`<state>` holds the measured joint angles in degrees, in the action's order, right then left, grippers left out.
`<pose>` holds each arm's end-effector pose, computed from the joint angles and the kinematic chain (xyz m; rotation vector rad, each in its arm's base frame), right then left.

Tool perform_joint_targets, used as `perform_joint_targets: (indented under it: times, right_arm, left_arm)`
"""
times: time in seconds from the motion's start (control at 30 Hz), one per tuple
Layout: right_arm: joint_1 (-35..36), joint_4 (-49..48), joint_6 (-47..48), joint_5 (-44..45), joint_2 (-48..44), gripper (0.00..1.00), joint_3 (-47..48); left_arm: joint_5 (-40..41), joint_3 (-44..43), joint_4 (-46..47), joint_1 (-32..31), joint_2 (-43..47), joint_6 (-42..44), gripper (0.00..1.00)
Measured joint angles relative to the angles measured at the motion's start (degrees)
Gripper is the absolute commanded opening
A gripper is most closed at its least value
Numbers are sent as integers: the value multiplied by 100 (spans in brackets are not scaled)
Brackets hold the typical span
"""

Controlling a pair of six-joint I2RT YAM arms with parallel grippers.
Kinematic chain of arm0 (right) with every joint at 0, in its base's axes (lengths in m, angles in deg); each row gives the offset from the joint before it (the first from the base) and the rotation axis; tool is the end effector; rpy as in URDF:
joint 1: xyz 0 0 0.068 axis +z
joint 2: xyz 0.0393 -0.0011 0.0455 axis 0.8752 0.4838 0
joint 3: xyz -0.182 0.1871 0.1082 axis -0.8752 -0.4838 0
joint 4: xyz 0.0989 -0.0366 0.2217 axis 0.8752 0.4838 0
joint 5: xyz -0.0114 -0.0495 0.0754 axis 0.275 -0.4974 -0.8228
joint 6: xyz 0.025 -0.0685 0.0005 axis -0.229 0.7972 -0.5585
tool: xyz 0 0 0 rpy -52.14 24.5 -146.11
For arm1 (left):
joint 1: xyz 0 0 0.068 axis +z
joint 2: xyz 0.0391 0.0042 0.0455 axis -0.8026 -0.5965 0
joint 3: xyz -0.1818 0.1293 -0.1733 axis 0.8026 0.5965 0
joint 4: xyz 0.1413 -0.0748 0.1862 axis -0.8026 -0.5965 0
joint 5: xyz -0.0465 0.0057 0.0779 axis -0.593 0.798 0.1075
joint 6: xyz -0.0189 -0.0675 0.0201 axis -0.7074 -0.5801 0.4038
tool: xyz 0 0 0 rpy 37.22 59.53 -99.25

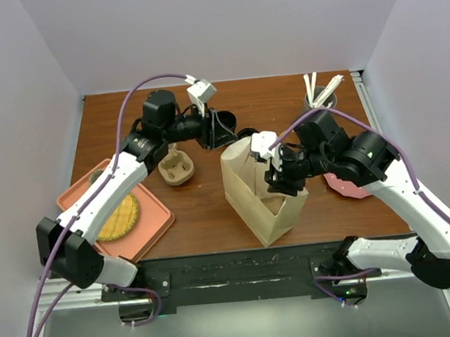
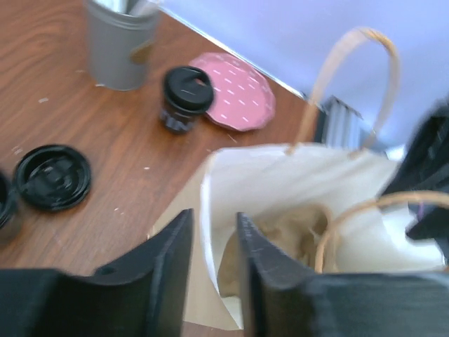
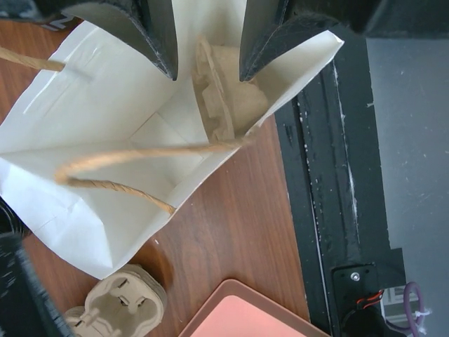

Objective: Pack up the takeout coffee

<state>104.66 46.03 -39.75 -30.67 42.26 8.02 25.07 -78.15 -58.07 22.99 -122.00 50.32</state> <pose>0.1224 0.1451 0.4077 -1.5153 1.8263 0.5478 0.2665 -0.2025 0.3824 0.7965 1.8160 -1.1804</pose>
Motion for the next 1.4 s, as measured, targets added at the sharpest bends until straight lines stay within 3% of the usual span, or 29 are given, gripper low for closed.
perform_joint_targets:
  times: [0.13,0.27,0.4,0.57,0.87,1.13,1.4]
  right_arm:
    - [13,2,9,2,101,44,4]
    - [31,9,15,-2,166,44,2]
    - [63,11,48,-9,149,45,-50]
    - [179,57,63,-22,221,46,-164]
    - [417,122,92,-72,271,49,-422]
    - [763,149,92,-101,275,50,-636]
    - [828,142,92,-92,275,50,-704]
  left_arm:
    - [1156,2,-214,11,385,-800,53]
    - [2076,107,-619,28,1040,-1803,52]
    - [2597,459,-953,-13,1805,-2820,53]
    - [2922,485,-1209,-356,1792,-3377,58]
    - [3056,232,-1558,-533,782,-3405,61]
    - [2938,-192,-1696,-546,378,-3062,47]
    - [2857,-846,-2271,-651,7,-2398,54]
